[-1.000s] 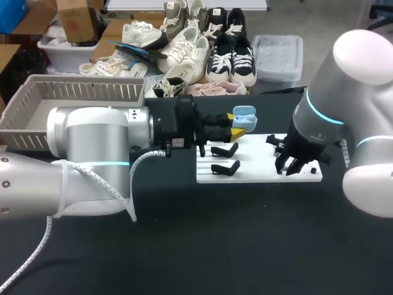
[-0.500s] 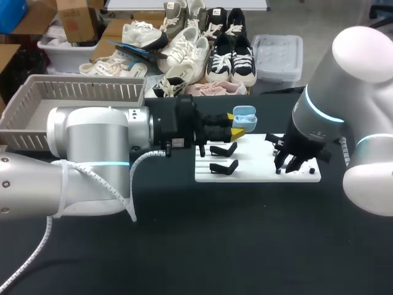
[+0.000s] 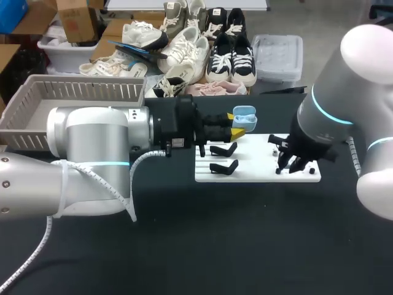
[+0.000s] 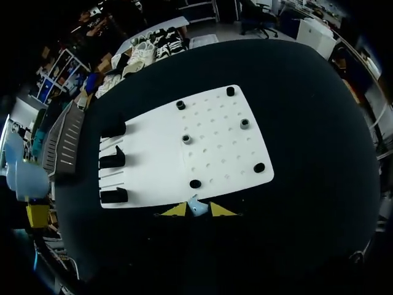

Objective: Pick up each earbud case from the left stands, insert the matching earbuds, close the lid, and place the case in the box.

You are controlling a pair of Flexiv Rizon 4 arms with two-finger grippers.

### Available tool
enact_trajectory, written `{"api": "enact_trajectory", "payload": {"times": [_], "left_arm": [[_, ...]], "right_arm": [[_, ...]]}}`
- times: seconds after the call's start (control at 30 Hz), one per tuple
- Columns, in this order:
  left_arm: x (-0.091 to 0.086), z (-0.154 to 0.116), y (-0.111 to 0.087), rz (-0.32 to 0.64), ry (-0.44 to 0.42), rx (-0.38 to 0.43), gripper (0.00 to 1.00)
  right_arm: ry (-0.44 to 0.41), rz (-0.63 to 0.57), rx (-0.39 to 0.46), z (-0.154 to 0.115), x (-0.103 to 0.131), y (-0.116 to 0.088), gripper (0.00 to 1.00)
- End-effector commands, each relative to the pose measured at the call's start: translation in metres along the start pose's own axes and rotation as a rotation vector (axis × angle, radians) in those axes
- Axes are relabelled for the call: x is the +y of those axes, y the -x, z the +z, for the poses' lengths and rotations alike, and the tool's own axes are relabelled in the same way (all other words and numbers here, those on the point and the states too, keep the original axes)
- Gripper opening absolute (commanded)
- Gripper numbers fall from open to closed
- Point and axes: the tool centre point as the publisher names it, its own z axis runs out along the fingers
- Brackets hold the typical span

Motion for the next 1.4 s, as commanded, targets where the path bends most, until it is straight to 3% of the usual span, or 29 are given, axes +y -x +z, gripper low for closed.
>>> {"api": "enact_trajectory", "payload": {"times": [0.03, 0.83, 1.4], "left_arm": [[0.0, 0.0, 0.0, 0.0, 0.002, 0.001, 0.0], [0.0, 0.0, 0.0, 0.0, 0.002, 0.001, 0.0], [0.0, 0.0, 0.0, 0.0, 0.002, 0.001, 0.0]], "right_arm": [[0.001, -0.031, -0.027, -0.01, -0.005, -0.01, 0.0], [-0.029, -0.399, -0.001, -0.034, -0.015, -0.039, 0.0], [-0.044, -0.628, 0.063, -0.055, -0.019, -0.039, 0.0]]}}
